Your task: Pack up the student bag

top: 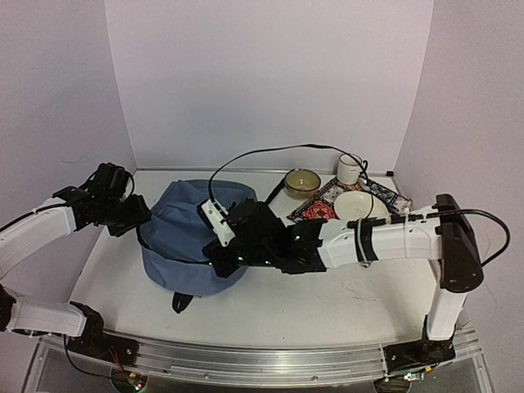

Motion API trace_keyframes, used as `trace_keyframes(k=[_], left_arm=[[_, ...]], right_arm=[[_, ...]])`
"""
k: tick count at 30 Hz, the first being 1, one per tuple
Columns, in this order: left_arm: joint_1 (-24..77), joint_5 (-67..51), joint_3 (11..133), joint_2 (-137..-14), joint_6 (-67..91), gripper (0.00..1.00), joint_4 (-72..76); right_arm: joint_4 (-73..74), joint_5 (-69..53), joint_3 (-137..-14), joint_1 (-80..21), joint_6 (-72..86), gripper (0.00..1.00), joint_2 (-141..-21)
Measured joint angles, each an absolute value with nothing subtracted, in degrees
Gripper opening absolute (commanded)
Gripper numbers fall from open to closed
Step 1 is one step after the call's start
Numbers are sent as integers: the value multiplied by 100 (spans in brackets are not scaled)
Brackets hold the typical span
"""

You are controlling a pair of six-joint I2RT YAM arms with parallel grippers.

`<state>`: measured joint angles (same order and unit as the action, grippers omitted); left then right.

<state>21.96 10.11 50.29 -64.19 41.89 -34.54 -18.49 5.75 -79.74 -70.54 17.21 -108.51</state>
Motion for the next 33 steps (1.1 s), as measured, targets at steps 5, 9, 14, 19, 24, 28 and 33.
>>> trace_keyframes(k=[5, 9, 14, 19, 24, 28, 33], left_arm=[[2198, 431, 4784, -5614, 4476, 73, -3517], [2244, -181, 4267, -5110, 4940, 75, -3597], [2405, -780, 3628, -4499, 5619, 75, -3759], [2592, -1104, 3319, -4053, 6255, 75, -3747], [2863, -1217, 3141, -4103, 6725, 75, -3495], [3280, -1198, 3013, -4465, 7075, 73, -2970], [3670, -1066, 2987, -4923, 7370, 53, -2473]], right_arm=[[-1872, 446, -8201, -7076, 1719, 0, -11119], [-1887, 403, -8256, -7076, 1717, 0, -11172], [-1892, 392, -8256, -7076, 1717, 0, -11174], [-1892, 395, -8256, -7076, 1718, 0, -11177], [-1893, 395, -8261, -7076, 1717, 0, -11183], [-1905, 397, -8279, -7076, 1717, 0, -11211], [-1908, 392, -8287, -7076, 1716, 0, -11236]])
